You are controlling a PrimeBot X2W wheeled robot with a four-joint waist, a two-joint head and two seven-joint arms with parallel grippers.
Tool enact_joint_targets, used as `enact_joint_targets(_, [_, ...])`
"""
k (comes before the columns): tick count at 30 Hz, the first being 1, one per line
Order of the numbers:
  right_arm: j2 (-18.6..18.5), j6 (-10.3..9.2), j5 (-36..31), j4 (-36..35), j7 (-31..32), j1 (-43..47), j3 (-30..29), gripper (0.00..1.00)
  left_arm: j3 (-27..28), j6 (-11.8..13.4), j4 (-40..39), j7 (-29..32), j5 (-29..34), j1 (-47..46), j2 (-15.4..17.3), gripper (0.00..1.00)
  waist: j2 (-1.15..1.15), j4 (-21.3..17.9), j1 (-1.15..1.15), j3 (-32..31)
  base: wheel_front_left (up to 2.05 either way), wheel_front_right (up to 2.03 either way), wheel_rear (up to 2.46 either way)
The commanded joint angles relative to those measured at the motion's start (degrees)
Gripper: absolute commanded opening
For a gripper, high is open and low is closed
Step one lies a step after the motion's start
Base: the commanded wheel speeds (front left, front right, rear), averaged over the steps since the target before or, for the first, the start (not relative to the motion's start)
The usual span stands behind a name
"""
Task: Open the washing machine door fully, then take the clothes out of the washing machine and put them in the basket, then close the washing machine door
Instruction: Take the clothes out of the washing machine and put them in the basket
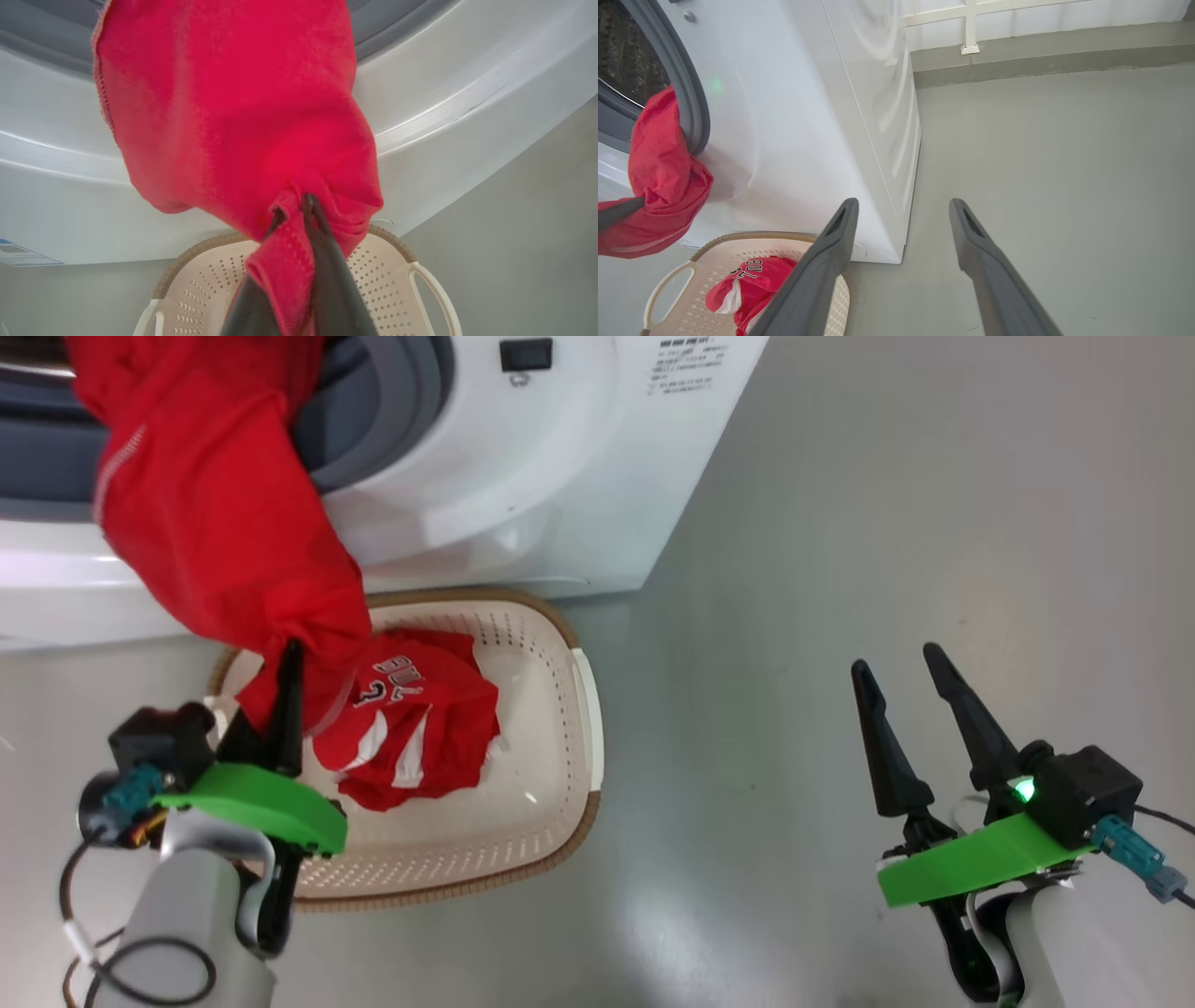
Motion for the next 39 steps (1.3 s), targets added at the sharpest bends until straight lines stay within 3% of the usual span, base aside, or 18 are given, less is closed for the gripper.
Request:
enact_joint_targets(1, [-0.2,0.2,0.6,-1.6,-0.4,-0.6,1.4,1.0,0.9,-0.3,0.8,-0.3,-0.3,-1.5,2.2,0.14,0.0,-0.6,0.0,2.7,0.0,0.0,0.0])
enact_joint_targets(7, [-0.2,0.2,0.8,-2.2,-0.4,-2.0,1.5,1.0,-0.5,-0.3,7.3,-0.3,-0.7,-6.6,3.2,0.17,0.0,-1.3,0.0,5.6,0.0,0.0,0.0])
enact_joint_targets(11, [-0.2,0.2,0.9,-2.5,-0.4,-2.5,1.6,1.0,-1.2,-0.3,10.9,-0.3,-1.2,-9.5,3.6,0.32,0.0,-1.5,0.0,6.7,0.0,0.0,0.0])
enact_joint_targets(13, [-0.2,0.2,0.9,-2.5,-0.4,-2.7,1.6,1.0,-1.6,-0.3,12.1,-0.3,-1.5,-10.7,3.9,0.49,0.0,-1.5,0.0,7.0,0.0,0.0,0.0])
enact_joint_targets(14, [-0.2,0.2,0.9,-2.5,-0.4,-2.8,1.6,1.0,-1.7,-0.3,12.5,-0.3,-1.6,-11.1,3.9,0.72,0.0,-1.5,0.0,7.1,0.0,0.0,0.0])
enact_joint_targets(16, [-0.2,0.2,0.9,-2.6,-0.4,-2.9,1.6,1.0,-2.0,-0.3,12.9,-0.3,-1.8,-11.9,4.0,1.0,0.0,-1.5,0.0,7.2,0.0,0.0,0.0])
enact_joint_targets(28, [-0.2,0.2,0.2,-2.1,-0.4,-3.1,1.1,1.0,-2.9,-0.3,9.4,-0.3,-2.6,-10.3,4.0,1.0,0.0,-0.1,0.0,6.5,0.0,0.0,0.0])
enact_joint_targets(39, [-0.2,0.2,-0.7,-1.6,-0.4,-2.7,0.8,1.0,2.5,-0.3,-0.1,-0.3,-0.8,-3.0,2.8,1.0,0.0,1.4,0.0,4.5,0.0,0.0,0.0])
